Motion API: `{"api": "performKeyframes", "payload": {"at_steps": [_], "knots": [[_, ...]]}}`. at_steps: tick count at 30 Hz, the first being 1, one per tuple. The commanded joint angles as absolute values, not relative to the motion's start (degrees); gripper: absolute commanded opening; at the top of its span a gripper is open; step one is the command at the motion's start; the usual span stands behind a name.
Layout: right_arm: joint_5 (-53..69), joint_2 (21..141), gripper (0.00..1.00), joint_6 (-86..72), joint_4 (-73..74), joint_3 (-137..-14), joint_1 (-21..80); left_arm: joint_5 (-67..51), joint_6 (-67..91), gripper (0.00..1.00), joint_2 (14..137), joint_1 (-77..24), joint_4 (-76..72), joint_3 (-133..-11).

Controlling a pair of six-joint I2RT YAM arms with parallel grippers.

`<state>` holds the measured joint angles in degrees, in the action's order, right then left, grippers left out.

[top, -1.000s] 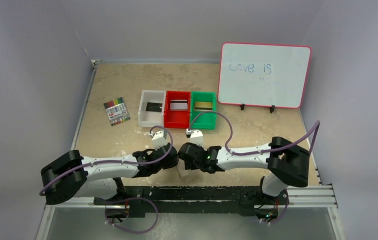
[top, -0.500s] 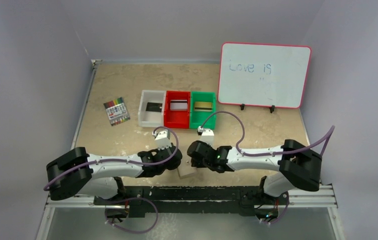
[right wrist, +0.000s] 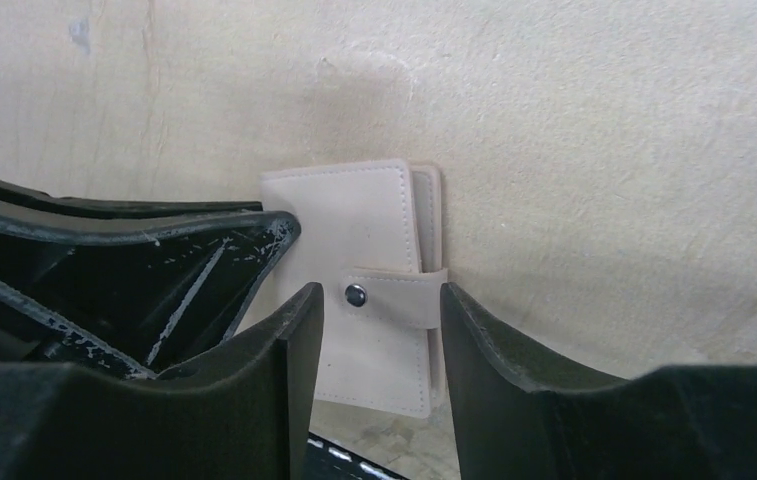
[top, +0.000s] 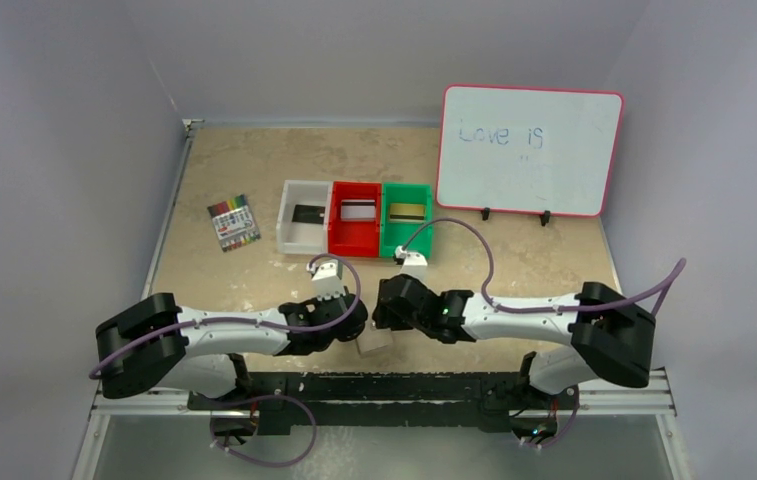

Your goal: Take the credit cards out of the card holder

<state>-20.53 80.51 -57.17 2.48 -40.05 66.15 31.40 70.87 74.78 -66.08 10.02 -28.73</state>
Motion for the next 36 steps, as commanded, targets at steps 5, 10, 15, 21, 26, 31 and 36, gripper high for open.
{"api": "performKeyframes", "payload": {"at_steps": [5, 10, 15, 21, 26, 31, 36], "knots": [[-20.0, 86.0, 0.58, -55.33, 2.42, -43.5, 67.49, 31.15, 70.98, 0.15, 74.75, -66.45, 15.37, -26.32], [-20.5, 88.32, 0.61, -51.5, 2.19, -44.17, 68.03, 31.05, 71.32, 0.15, 74.75, -66.42, 14.23, -26.1], [-23.01, 92.3, 0.61, -50.05, 4.65, -45.17, 68.37, 31.11, 71.84, 0.15, 75.13, -66.44, 13.52, -25.93], [-26.77, 93.79, 0.47, -52.29, 7.05, -44.8, 68.73, 31.97, 73.4, 0.15, 74.14, -66.44, 12.69, -24.21], [-27.9, 90.82, 0.32, -54.24, 7.37, -43.3, 68.73, 32.09, 74.07, 0.15, 73.7, -66.45, 11.56, -22.9], [-25.15, 87.69, 0.29, -54.07, 4.82, -41.67, 68.65, 32.73, 73.8, 0.14, 75.43, -66.44, 12.53, -23.23], [-22.46, 86.1, 0.2, -54.53, 2.59, -39.85, 67.14, 33.42, 73.61, 0.12, 77.3, -66.45, 14.05, -23.52]]}}
